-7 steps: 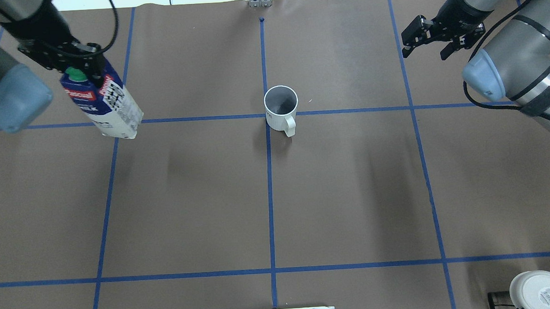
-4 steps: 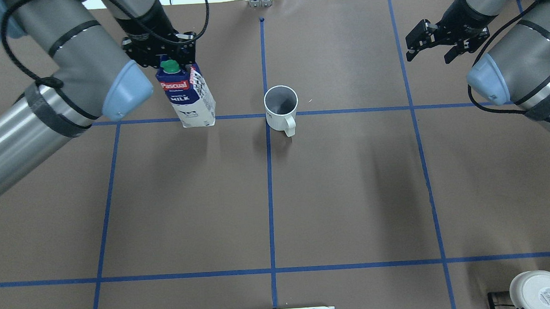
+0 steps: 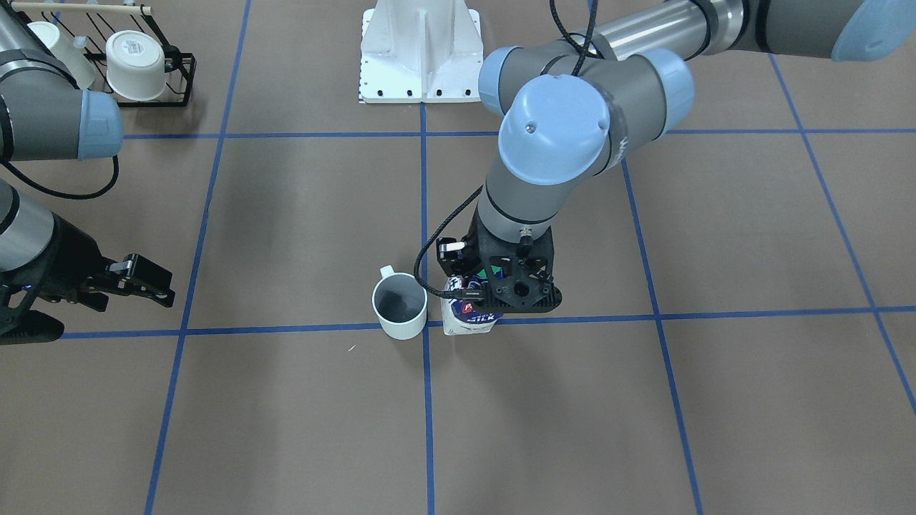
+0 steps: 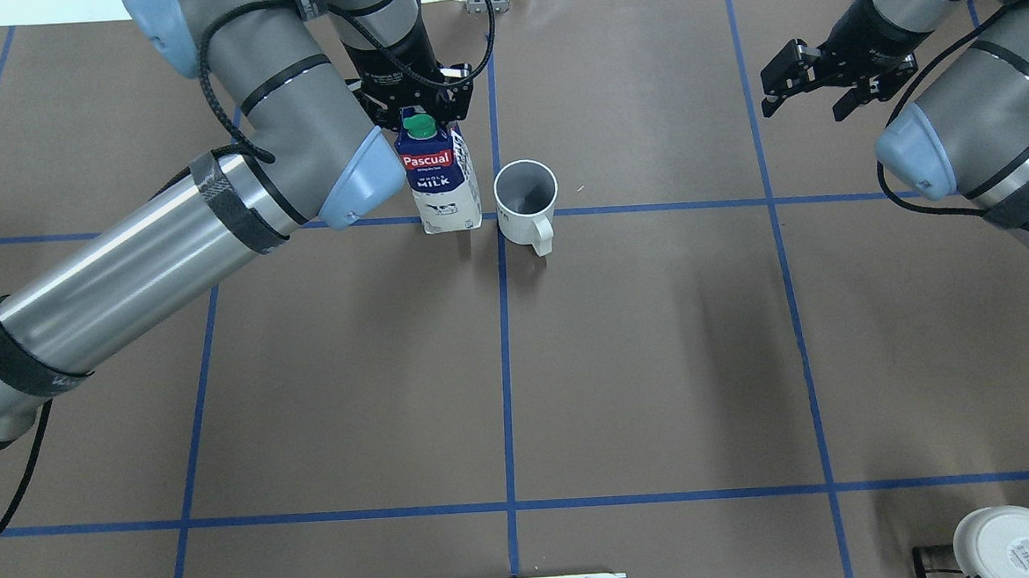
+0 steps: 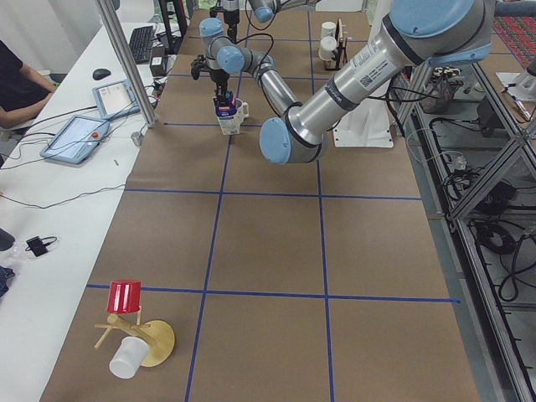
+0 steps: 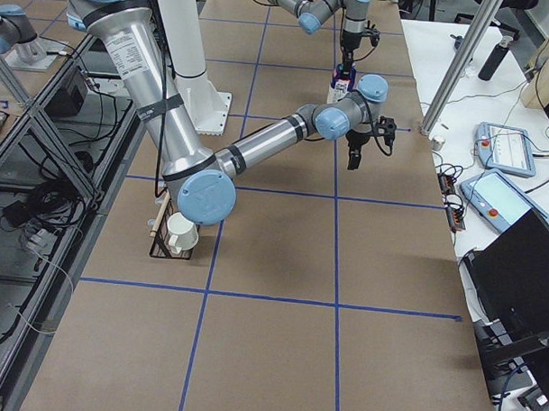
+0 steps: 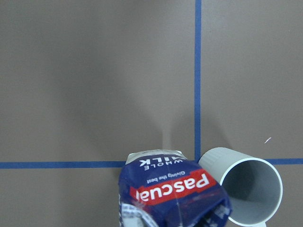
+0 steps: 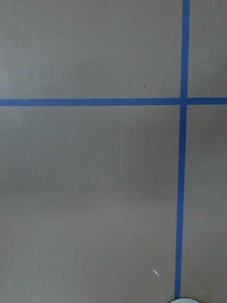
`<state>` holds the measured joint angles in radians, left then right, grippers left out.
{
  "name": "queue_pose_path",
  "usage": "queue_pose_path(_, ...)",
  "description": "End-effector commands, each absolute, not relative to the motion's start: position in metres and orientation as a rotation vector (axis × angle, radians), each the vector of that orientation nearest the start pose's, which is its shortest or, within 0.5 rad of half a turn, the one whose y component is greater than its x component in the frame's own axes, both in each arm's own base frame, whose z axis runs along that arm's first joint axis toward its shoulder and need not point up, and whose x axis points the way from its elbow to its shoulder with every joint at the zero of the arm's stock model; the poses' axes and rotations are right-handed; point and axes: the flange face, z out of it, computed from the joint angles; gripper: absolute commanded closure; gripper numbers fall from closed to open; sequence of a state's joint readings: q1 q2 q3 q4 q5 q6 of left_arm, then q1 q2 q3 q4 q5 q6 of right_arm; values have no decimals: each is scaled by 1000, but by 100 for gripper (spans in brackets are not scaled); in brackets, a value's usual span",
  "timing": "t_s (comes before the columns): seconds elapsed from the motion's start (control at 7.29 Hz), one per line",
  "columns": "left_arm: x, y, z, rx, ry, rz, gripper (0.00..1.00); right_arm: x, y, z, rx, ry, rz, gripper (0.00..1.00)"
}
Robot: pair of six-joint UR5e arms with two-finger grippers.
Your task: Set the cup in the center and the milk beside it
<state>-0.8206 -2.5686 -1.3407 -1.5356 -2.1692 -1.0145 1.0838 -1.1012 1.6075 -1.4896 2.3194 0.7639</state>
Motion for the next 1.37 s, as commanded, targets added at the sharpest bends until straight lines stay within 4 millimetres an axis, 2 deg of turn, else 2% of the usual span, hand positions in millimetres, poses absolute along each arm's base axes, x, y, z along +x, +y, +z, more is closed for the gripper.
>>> queue_pose_path(0.0,487,-607,117,14,907,-47,100,-252,-612,357,26,-915,37,0)
queue_pose_path(0.14,490,-604,117,7,907,-52,100,-252,-612,357,27,-915,35,0)
queue_pose_path(0.27,491,-603,117,-10,907,-82,39,-252,-612,357,27,-915,35,0)
queue_pose_path(0.41,493,-599,117,1,903,-87,3,-252,-612,357,27,-915,35,0)
queue_pose_path(0.55,483,-593,111,49,908,-91,2,-253,-612,357,28,-915,33,0)
queue_pose_path(0.69,464,-583,92,80,942,-80,2,-252,-610,362,24,-915,35,0)
queue_pose_path(0.82,432,-572,87,85,950,-96,2,-251,-607,370,23,-900,44,0)
queue_pose_path(0.96,392,-556,93,98,952,-113,2,-259,-606,377,15,-884,43,0)
queue_pose_path(1.1,348,-530,134,128,957,-99,2,-253,-607,376,56,-855,53,0)
queue_pose_path(1.23,297,-527,171,169,932,-103,2,-246,-592,411,19,-829,64,0)
